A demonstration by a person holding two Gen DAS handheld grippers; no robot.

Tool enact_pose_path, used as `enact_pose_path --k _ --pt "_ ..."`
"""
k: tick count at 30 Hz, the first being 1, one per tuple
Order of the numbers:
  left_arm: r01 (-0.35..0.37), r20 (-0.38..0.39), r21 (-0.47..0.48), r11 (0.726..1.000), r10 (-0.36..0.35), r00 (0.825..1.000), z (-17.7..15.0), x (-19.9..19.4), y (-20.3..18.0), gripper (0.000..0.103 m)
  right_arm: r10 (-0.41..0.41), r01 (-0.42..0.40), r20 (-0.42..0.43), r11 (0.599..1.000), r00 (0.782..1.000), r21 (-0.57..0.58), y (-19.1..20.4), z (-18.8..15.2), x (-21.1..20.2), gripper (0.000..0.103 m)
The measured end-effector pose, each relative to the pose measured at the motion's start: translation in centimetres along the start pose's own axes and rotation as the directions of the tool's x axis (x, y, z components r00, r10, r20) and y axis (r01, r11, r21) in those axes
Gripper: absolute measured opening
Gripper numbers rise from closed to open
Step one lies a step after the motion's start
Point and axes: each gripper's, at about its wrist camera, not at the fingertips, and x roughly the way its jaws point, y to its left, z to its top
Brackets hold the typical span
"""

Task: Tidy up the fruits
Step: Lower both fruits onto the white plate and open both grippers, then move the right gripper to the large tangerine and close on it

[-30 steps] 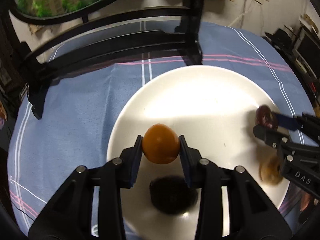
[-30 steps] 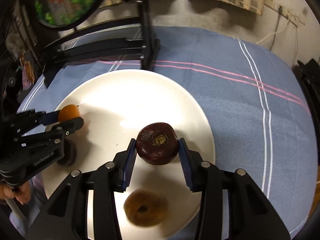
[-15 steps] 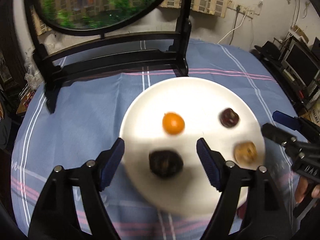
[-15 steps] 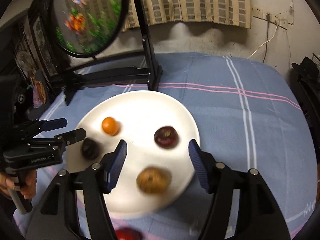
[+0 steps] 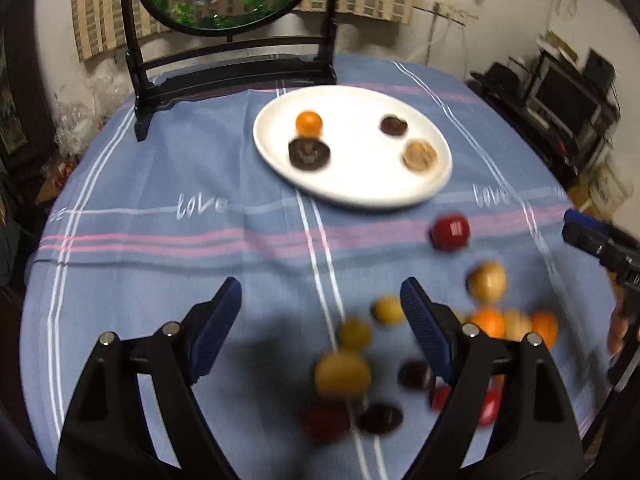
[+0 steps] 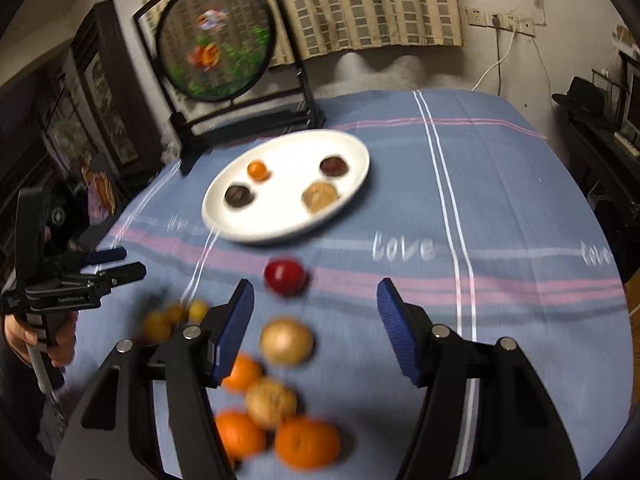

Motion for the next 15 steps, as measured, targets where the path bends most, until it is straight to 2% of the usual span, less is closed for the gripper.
enact_pose_path --k 5,7,11,15 --pt "0.012 0.017 0.056 0.998 -0.013 1.000 -4.5 -2.9 -1.4 0.085 0.018 -0.018 0.006 1.000 1.000 0.007 1.6 -4.5 -2.8 0.065" --pt "0.009 0.014 0.070 0.998 -0.010 1.000 -6.0 -3.7 -1.9 0.085 0.033 -0.032 -0.017 0.999 0.999 0.034 1.9 -6.1 -3.2 0.065" --pt "0.006 0.016 0.078 0.997 -0.007 1.000 -8.0 -4.6 -2.2 0.085 0.021 -0.021 -0.015 0.999 1.000 0.034 3.2 -8.5 -4.4 0.065" --pt "-0.007 -0.003 0.095 0.995 0.007 1.000 -9.9 -4.6 -2.4 0.085 0.049 -0.049 -0.016 0.999 0.999 0.011 4.5 -10.5 -5.4 0.065"
